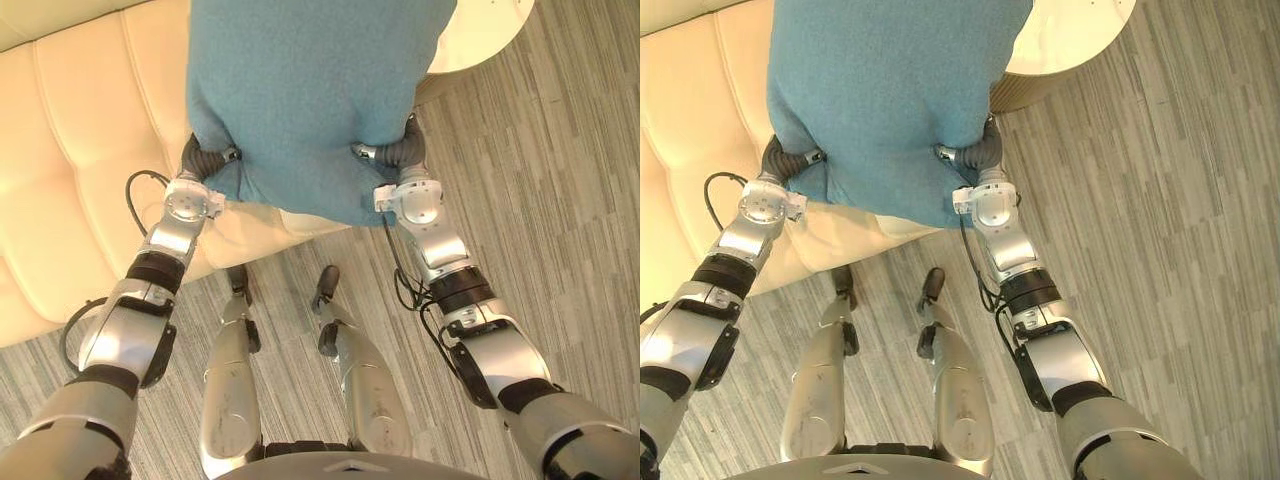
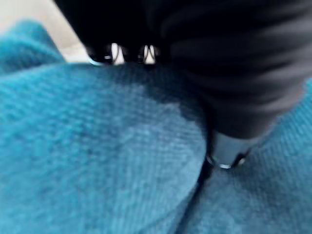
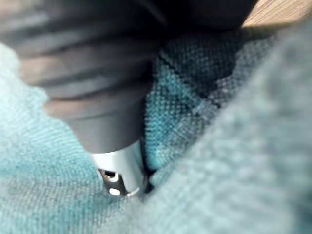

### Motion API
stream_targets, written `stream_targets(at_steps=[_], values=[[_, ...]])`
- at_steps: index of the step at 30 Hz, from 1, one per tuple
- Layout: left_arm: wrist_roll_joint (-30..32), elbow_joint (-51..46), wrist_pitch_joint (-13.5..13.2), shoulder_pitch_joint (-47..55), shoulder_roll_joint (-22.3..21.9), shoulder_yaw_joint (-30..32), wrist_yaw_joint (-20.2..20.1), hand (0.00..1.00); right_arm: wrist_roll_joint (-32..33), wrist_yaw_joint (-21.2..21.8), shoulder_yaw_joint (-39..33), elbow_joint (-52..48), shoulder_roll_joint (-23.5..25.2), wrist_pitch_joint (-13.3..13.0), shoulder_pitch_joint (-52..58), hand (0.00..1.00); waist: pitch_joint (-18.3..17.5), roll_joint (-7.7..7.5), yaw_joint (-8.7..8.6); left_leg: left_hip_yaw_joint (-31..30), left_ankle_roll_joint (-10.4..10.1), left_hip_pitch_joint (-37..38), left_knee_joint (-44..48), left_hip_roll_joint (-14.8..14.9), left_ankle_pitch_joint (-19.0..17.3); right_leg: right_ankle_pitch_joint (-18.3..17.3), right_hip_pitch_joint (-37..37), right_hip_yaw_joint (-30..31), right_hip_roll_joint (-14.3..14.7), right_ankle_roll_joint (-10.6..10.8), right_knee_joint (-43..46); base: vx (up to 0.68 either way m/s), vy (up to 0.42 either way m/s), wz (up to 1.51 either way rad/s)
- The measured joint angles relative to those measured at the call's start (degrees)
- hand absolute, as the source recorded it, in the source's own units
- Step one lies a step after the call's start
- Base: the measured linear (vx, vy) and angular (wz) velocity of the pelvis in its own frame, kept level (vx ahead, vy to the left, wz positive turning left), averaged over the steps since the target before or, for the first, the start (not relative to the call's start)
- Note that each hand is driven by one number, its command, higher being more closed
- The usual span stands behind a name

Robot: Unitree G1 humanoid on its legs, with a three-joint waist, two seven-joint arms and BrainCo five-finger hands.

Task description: Pick up cushions and gather them together orderly.

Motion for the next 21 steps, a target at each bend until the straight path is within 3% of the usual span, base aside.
stream_targets(at_steps=[12,20,21], values=[[-0.03,-15.86,-0.06,10.52,-1.00,0.64,1.23,1.00,-0.15,-0.74,-1.54,-7.03,4.96,0.41,15.07,1.00,0.02,0.04,0.59,-0.13,-0.48,8.66,-4.31,-1.23,0.95,-1.57,6.92,-0.18,-0.48,0.34,-0.32,0.03,-0.010,0.03],[-0.08,-28.49,-0.13,28.83,-5.98,5.52,1.11,1.00,-0.59,1.96,-1.39,-14.27,7.29,1.31,26.39,1.00,-0.43,0.10,-0.41,-1.08,-0.79,17.91,-8.15,-1.99,0.85,-1.36,17.80,-1.47,0.62,0.97,-6.18,0.07,0.015,0.09],[-0.74,-29.97,-0.13,32.12,-7.17,6.46,1.05,1.00,-0.60,2.93,-1.39,-15.67,7.67,1.30,28.12,1.00,-1.98,0.11,-0.51,-1.12,-1.02,18.44,-8.42,-2.03,0.62,-1.35,18.56,-1.45,0.80,1.02,-7.08,0.09,0.021,0.01]])
